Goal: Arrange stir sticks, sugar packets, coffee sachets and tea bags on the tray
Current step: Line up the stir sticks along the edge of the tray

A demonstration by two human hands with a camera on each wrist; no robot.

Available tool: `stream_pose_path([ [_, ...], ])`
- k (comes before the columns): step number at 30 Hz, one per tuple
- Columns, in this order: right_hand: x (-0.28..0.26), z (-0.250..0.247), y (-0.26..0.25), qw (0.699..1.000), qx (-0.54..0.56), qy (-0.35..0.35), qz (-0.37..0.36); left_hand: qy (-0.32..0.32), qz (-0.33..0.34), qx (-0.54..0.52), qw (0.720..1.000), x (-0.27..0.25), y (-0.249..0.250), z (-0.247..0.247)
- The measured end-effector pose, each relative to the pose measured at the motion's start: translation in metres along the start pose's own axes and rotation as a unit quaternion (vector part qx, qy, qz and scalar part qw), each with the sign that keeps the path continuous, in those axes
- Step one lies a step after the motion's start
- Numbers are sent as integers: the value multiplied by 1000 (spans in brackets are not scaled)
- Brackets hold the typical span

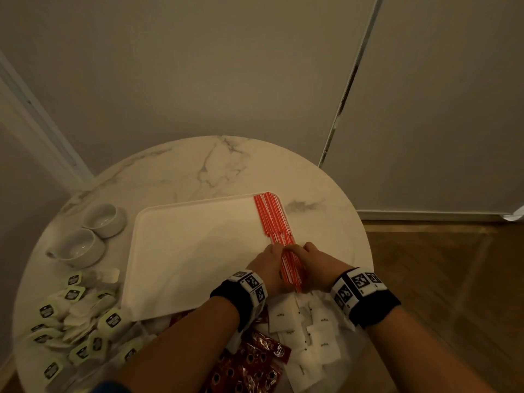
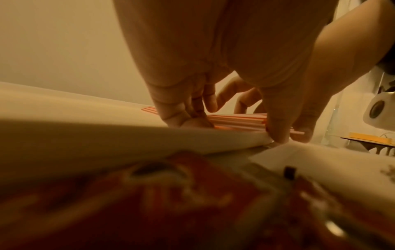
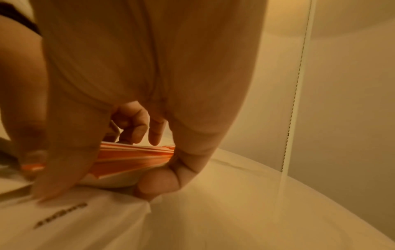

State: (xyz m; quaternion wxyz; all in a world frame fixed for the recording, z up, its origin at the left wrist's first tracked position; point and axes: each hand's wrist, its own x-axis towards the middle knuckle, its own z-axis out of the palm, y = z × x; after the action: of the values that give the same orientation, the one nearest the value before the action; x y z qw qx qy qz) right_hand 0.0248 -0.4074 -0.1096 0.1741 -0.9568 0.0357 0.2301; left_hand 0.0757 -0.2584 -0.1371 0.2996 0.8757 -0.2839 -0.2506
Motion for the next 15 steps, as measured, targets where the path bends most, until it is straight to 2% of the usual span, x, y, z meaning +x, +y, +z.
stream_pose_path([
  [7, 2, 1, 3, 1000, 12, 4, 4, -17, -18, -19, 999, 2, -3, -2],
  [15, 3, -1, 3, 1000, -1, -12, 5, -2, -26, 31, 999, 4, 3, 6],
])
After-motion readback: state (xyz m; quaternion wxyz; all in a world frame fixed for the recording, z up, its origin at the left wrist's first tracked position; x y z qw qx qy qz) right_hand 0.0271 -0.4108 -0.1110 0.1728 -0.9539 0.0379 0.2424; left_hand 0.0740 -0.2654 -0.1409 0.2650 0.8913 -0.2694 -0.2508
